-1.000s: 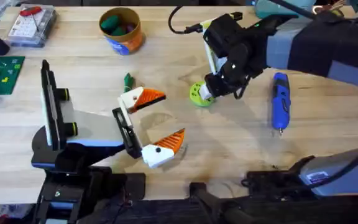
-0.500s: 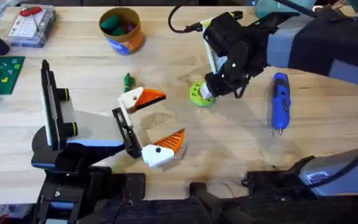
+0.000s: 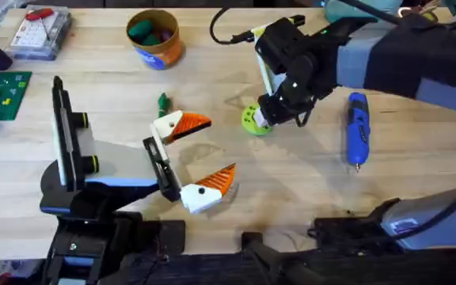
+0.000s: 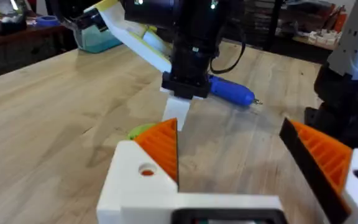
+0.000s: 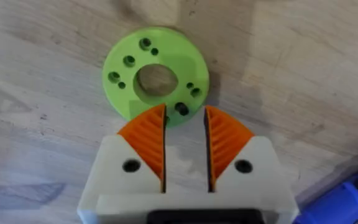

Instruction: Pick up the gripper from the table and insert it into the empty holder that is missing its gripper. Then pick up a screw, insert it into the mounting hole, and use the screwdriver to tighten it. Finally, clean up the table by picking up the vegetable and placing it into the bucket.

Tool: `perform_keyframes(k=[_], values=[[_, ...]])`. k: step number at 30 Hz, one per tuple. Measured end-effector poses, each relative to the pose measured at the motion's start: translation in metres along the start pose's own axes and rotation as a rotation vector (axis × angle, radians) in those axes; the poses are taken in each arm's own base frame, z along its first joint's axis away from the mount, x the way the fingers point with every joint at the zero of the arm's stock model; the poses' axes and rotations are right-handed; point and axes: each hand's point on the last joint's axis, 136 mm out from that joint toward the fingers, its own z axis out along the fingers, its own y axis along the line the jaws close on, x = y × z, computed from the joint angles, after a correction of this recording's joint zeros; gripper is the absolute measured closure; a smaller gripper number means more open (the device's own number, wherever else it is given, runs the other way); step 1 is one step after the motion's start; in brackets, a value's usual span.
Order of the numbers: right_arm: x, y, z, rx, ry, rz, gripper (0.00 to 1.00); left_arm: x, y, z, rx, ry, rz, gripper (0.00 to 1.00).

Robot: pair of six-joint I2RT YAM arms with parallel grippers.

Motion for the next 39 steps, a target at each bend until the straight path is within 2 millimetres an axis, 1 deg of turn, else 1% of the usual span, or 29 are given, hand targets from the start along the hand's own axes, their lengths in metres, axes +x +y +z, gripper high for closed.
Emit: perform_keyframes(k=[10,16,18,20,25,27,29,30,39], values=[[-0.0011,0.0003,0.0018,0.0,-0.001,0.0,0.71,0.0,0.0,0.0,0.0,0.0,0.0,0.006],[-0.0032,0.0008,0.0018,-0.002,-0.009,0.0,0.753,0.0,0.0,0.0,0.0,0.0,0.0,0.006],[-0.0032,0.0008,0.0018,-0.002,-0.009,0.0,0.786,0.0,0.0,0.0,0.0,0.0,0.0,0.006],[-0.0032,0.0008,0.0018,-0.002,-0.009,0.003,0.839,0.0,0.0,0.0,0.0,0.0,0.0,0.006],[-0.0032,0.0008,0.0018,-0.002,-0.009,0.003,0.857,0.0,0.0,0.0,0.0,0.0,0.0,0.006],[-0.0032,0.0008,0.0018,-0.002,-0.009,0.003,0.891,0.0,0.0,0.0,0.0,0.0,0.0,0.006],[-0.0033,0.0009,0.0018,-0.002,-0.009,0.005,0.979,0.0,0.0,0.0,0.0,0.0,0.0,0.006],[-0.0033,0.0009,0.0018,-0.002,-0.01,0.006,0.993,0.0,0.0001,0.0,0.0,0.0,0.0,0.006],[-0.0033,0.0009,0.0018,-0.002,-0.01,0.007,0.998,0.0,0.0,0.0,0.0,0.0,0.0,0.006]])
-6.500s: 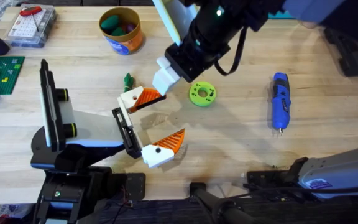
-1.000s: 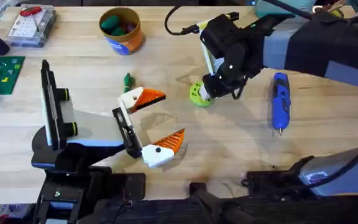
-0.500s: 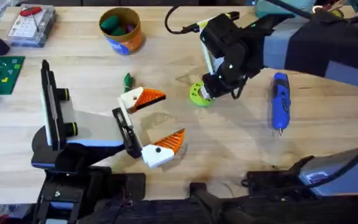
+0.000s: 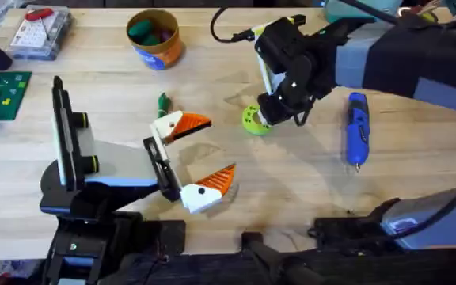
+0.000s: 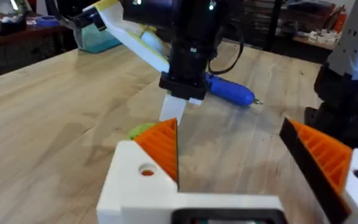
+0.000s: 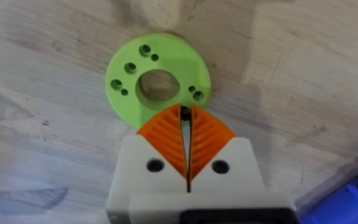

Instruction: Pick up the gripper from the table and insert it into the empty holder that is missing its gripper. Then pick up a screw, insert it into the mounting hole, and use the screwdriver to tighten it. Finally, clean up the table by picking up the vegetable and placing it into the bucket.

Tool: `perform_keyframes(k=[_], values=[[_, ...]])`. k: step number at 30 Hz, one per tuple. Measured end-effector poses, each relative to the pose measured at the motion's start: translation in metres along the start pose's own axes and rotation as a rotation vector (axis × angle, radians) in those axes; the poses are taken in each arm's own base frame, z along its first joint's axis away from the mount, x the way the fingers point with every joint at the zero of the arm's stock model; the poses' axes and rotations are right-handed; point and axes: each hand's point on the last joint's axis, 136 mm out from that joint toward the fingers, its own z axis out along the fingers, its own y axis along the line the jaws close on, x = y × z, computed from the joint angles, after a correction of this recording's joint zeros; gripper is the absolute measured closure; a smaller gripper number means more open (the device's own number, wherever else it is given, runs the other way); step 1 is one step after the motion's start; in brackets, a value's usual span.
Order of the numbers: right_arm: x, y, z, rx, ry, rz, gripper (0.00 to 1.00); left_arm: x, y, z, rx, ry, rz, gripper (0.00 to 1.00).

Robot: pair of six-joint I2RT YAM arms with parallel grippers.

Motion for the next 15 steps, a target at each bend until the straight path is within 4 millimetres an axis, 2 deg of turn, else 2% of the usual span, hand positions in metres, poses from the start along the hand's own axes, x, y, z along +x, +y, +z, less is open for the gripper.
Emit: perform_keyframes(k=[15], values=[[-0.0034,0.0005,-0.0041,-0.001,-0.006,-0.001,0.998,0.0,-0.0001,0.0,0.0,0.0,0.0,0.006]])
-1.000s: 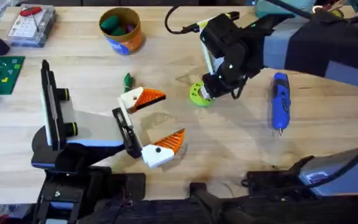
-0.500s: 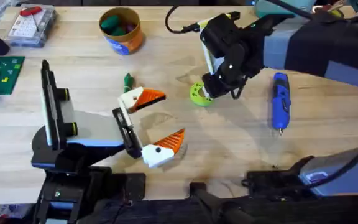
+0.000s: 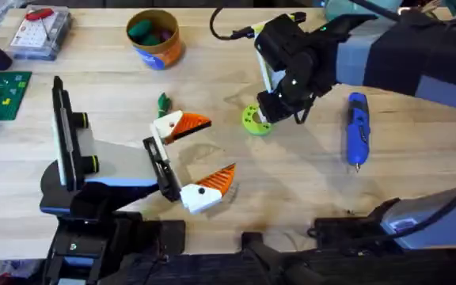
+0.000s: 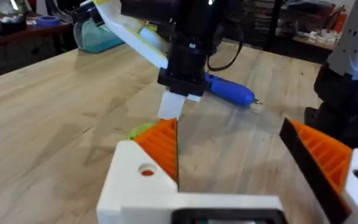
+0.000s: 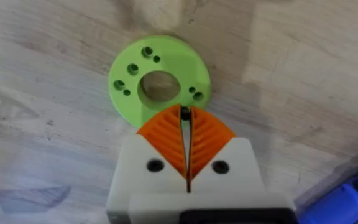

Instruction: Pick up the gripper from the table and insert it into the empty holder that is missing its gripper. Then pick up a screw, insert it into the mounting hole, and use the screwdriver to tighten it. Finally, clean up the table by picking up the vegetable and placing it into the bucket.

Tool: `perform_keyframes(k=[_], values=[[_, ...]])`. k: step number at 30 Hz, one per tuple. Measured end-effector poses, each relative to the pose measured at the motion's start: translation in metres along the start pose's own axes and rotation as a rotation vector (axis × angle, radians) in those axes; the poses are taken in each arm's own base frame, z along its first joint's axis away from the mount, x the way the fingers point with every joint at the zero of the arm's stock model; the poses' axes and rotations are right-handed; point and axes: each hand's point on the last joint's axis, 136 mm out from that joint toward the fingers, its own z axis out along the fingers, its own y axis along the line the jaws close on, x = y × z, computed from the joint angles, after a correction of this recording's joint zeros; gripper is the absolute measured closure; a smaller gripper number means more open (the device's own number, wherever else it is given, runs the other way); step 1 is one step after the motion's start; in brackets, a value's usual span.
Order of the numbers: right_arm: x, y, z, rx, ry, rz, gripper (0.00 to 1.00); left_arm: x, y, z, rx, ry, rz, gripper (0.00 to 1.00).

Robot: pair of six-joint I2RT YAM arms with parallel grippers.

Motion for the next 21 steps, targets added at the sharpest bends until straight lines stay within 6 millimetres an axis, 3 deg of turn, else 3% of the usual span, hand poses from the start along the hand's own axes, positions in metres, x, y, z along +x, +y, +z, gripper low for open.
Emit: perform_keyframes(k=[8,21], values=[[-0.013,0.002,-0.026,-0.002,-0.011,-0.006,0.998,0.0,0.0,0.0,0.0,0.0,0.0,0.006],[-0.051,0.006,-0.125,-0.025,-0.13,-0.048,0.998,0.0,0.0,0.0,0.0,0.0,0.0,0.006]])
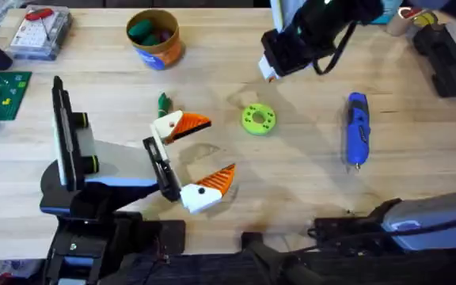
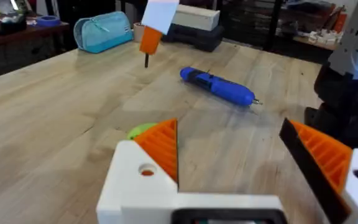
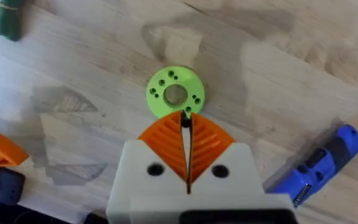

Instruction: Pick up the gripper from the table and insert it into the empty holder that is missing its gripper. Then pick up a screw, insert it into the mounting hole, and use the screwdriver to tighten it. Finally, clean up the table by picking up the vegetable and placing it into the bucket.

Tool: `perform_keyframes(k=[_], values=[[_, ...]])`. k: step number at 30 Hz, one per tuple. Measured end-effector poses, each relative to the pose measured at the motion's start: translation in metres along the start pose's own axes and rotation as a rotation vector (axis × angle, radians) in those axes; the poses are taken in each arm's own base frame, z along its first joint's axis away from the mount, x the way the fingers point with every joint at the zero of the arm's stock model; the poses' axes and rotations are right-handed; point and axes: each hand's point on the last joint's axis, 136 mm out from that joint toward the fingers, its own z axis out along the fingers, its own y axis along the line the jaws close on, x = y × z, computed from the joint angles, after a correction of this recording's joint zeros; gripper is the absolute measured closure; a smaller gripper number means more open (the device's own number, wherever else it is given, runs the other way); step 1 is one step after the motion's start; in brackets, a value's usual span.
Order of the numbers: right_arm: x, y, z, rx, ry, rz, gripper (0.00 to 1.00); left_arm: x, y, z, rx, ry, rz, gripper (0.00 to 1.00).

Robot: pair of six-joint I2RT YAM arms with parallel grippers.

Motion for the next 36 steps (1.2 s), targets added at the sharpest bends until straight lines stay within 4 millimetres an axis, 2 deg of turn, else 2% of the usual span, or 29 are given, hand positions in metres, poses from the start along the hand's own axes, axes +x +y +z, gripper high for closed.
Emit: perform_keyframes(k=[7,16,23,29,36], values=[[-0.013,0.001,-0.035,-0.008,-0.046,-0.004,0.998,0.0,0.0,0.0,-0.001,0.0,0.0,0.006],[-0.02,0.003,-0.054,-0.016,-0.081,-0.013,0.998,0.0,0.0,0.0,0.0,0.0,0.0,0.006],[-0.019,0.031,-0.062,-0.068,-0.096,-0.128,0.998,0.0,0.0,0.0,-0.001,0.0,0.0,0.006],[-0.02,0.06,-0.079,-0.156,-0.132,-0.231,0.998,0.0,0.0,0.0,-0.002,0.0,0.0,0.006],[-0.017,0.085,-0.097,-0.198,-0.161,-0.345,0.998,0.0,0.0,0.0,-0.002,0.0,0.0,0.006]])
